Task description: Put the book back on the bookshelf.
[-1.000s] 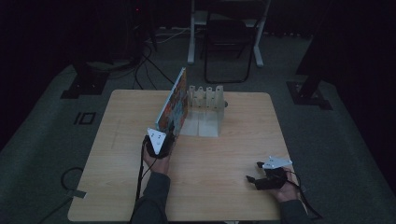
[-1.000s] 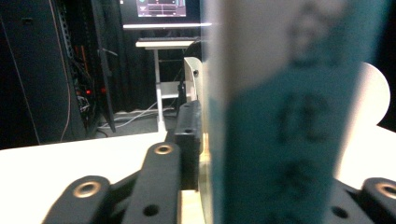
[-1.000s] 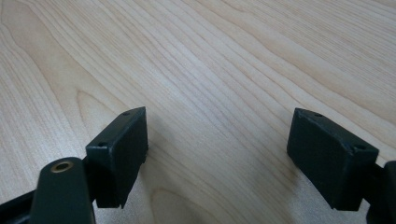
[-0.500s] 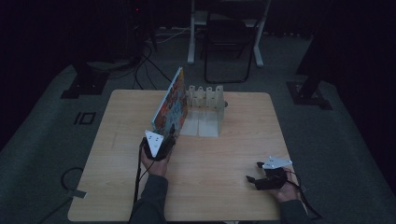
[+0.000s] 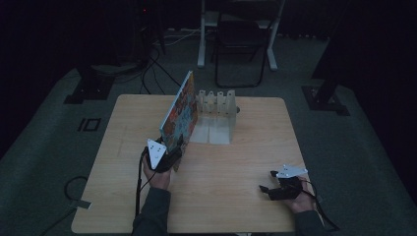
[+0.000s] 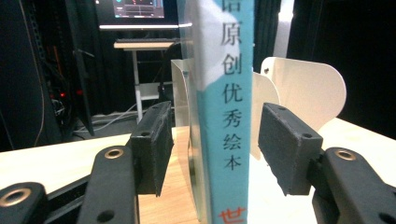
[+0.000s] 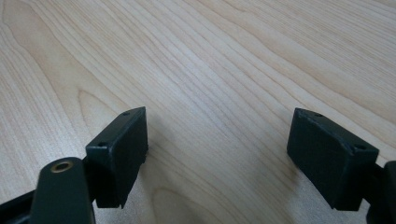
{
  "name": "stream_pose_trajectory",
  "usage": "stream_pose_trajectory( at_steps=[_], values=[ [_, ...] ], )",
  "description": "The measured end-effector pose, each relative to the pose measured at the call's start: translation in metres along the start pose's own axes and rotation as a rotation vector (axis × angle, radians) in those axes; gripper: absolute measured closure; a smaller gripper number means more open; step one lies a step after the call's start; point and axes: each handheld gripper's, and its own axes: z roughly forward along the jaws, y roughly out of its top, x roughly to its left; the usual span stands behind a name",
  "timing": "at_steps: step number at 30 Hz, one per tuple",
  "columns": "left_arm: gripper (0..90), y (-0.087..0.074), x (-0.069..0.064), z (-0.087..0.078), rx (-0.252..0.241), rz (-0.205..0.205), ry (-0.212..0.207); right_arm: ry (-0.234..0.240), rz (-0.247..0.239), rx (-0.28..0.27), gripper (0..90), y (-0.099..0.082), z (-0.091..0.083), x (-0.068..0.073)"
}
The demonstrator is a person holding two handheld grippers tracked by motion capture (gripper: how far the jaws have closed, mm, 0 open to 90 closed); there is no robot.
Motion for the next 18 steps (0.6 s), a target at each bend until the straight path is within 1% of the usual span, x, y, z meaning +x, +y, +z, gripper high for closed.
stream_pose_trajectory(
  at_steps=[5, 12, 13, 18],
  values=[
    [44.9, 0.001, 0.003, -0.005, 0.012, -0.018, -0.02, 0.0, 0.0, 0.0, 20.0, 0.0, 0.0, 0.0],
    [44.9, 0.002, 0.005, -0.012, 0.021, -0.017, -0.046, 0.001, -0.001, 0.0, 20.0, 0.0, 0.0, 0.0],
    [44.9, 0.001, 0.007, -0.014, 0.024, -0.027, -0.057, 0.001, -0.001, 0.0, 20.0, 0.0, 0.0, 0.0],
    [45.0, 0.0, 0.01, -0.018, 0.041, -0.035, -0.067, 0.001, -0.001, 0.0, 19.9, 0.0, 0.0, 0.0]
  ],
)
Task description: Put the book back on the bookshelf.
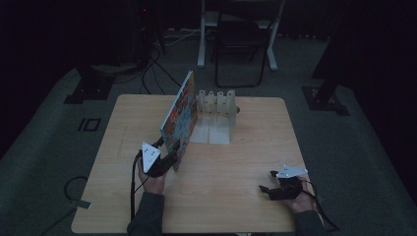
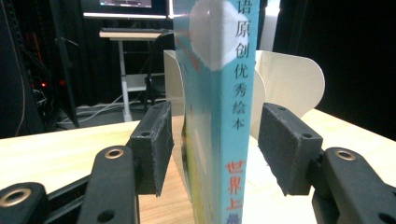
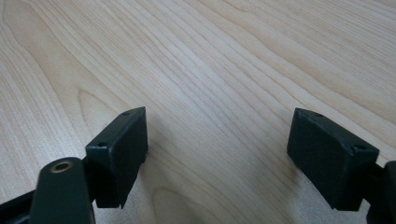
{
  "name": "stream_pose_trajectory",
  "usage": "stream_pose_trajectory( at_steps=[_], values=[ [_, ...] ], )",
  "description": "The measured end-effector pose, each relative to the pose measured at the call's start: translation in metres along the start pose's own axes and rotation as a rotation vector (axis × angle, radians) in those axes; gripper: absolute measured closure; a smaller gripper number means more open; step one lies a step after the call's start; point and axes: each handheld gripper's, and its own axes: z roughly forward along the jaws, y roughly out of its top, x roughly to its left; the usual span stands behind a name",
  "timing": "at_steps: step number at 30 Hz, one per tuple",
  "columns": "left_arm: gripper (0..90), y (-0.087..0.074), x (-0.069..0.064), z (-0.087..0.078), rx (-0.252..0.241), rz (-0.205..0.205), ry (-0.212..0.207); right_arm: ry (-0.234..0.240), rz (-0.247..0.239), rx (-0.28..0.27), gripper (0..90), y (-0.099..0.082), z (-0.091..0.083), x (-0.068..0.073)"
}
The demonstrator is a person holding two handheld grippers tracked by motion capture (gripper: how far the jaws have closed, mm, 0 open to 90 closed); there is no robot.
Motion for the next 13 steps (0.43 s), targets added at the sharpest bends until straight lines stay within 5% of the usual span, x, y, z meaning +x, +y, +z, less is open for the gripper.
stream_pose_trajectory(
  at_steps=[13],
  values=[
    [45.4, -0.003, -0.0041, -0.0088, 0.027, 0.029, -0.044, 0.0, 0.001, 0.001, 19.9, 0.0, 0.0, -0.0002]
  ],
)
